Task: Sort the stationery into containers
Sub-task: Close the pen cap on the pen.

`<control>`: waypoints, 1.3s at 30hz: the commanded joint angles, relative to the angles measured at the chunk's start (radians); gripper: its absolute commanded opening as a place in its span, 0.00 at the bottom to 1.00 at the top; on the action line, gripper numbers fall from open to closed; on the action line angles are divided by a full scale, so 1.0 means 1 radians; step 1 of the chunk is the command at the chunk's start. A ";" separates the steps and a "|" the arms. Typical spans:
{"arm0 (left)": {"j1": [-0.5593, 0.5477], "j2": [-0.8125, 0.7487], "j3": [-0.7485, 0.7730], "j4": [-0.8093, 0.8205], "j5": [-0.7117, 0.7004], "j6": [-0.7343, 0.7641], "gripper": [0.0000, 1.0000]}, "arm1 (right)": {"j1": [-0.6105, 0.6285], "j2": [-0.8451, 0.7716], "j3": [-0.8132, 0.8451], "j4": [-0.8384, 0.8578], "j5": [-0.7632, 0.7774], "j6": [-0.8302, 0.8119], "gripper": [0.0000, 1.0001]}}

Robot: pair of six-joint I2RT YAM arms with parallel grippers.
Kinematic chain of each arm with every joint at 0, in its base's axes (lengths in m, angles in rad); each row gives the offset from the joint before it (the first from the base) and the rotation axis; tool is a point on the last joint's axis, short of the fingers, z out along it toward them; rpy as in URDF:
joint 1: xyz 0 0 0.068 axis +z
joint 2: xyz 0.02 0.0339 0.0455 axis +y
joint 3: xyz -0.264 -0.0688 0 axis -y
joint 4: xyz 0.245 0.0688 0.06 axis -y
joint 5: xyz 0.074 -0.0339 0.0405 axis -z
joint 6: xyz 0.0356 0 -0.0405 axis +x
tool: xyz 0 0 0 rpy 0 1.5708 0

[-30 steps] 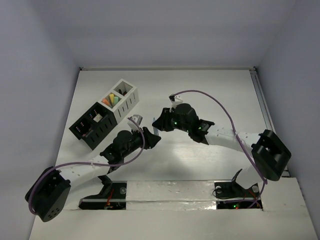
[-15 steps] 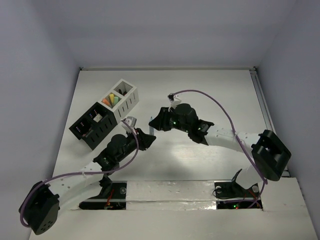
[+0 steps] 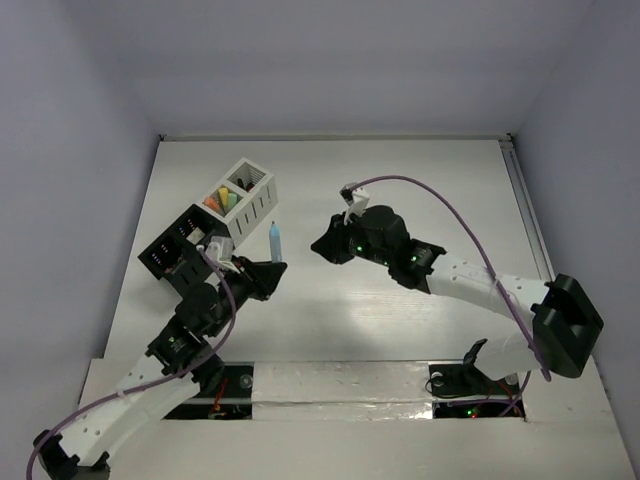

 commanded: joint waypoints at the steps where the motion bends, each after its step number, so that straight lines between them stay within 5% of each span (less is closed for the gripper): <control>1: 0.004 -0.062 0.118 -0.118 -0.066 0.007 0.00 | 0.005 0.030 0.021 -0.022 -0.026 -0.094 0.14; 5: 0.004 -0.093 0.191 -0.164 -0.031 0.004 0.00 | 0.005 0.160 0.105 -0.071 -0.124 -0.156 0.22; 8: 0.004 -0.098 0.269 -0.231 -0.027 0.033 0.00 | 0.024 0.307 0.231 -0.125 -0.146 -0.203 0.63; 12: 0.004 -0.113 0.362 -0.283 -0.040 0.063 0.00 | 0.065 0.481 0.381 -0.189 -0.162 -0.249 0.74; 22: 0.004 -0.104 0.442 -0.317 -0.076 0.113 0.00 | 0.162 0.743 0.666 -0.364 -0.042 -0.349 0.70; 33: 0.004 -0.093 0.428 -0.282 -0.069 0.120 0.00 | 0.218 0.860 0.775 -0.507 0.162 -0.390 0.58; 39: 0.004 -0.085 0.410 -0.271 -0.069 0.114 0.00 | 0.238 0.892 0.789 -0.559 0.268 -0.394 0.20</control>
